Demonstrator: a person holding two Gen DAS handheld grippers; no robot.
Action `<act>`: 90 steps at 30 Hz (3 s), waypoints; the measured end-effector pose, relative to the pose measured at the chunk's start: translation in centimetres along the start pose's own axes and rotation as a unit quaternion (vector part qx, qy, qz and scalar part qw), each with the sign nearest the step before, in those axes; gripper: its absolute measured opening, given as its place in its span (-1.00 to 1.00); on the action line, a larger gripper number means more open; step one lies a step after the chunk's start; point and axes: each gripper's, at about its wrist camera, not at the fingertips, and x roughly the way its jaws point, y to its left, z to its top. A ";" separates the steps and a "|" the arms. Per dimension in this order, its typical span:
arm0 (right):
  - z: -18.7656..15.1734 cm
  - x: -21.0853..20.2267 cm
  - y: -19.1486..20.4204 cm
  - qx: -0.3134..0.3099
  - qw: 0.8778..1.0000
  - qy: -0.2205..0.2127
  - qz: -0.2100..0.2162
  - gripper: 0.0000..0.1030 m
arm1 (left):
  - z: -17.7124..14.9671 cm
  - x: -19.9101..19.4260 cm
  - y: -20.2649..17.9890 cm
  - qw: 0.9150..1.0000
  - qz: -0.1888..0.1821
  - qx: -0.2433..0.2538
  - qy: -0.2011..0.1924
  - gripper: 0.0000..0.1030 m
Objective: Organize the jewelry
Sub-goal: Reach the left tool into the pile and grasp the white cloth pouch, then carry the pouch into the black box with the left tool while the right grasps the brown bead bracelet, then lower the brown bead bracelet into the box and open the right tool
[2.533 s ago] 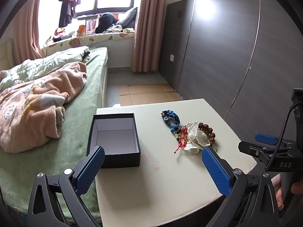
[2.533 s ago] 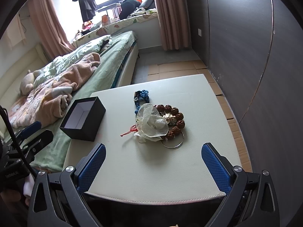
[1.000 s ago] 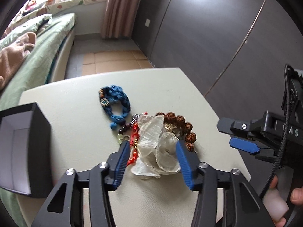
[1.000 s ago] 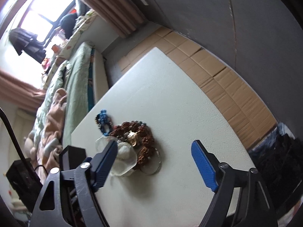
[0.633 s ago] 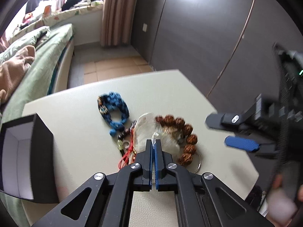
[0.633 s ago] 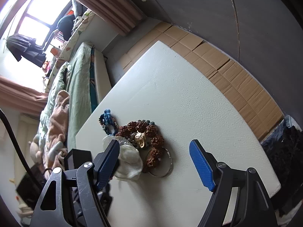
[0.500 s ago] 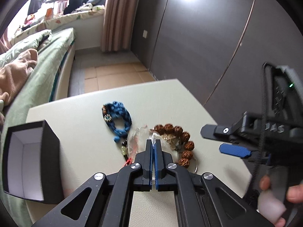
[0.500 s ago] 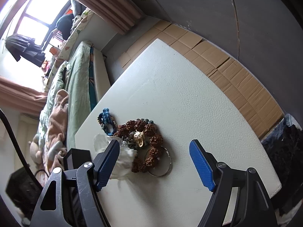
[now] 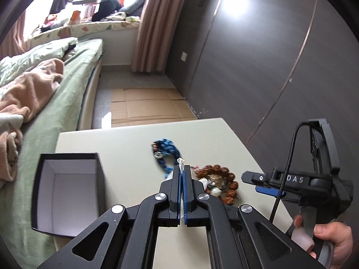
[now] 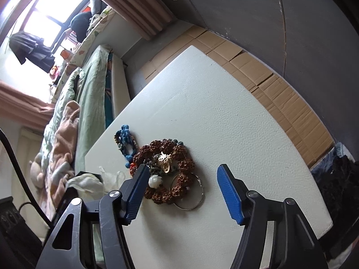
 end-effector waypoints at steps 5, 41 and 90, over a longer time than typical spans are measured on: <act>0.1 1.1 0.5 -0.013 1.000 0.008 -0.011 0.07 | 0.5 -0.7 2.0 1.000 0.010 -0.018 -0.005 -0.99; -2.1 -2.8 10.1 -0.127 0.979 -0.107 0.117 -0.60 | 1.5 -6.3 10.3 0.990 0.047 -0.114 -0.064 -0.99; -4.6 -2.3 13.2 -0.134 0.973 -0.123 0.139 0.11 | 0.8 -7.1 11.6 0.982 0.075 -0.165 -0.054 0.99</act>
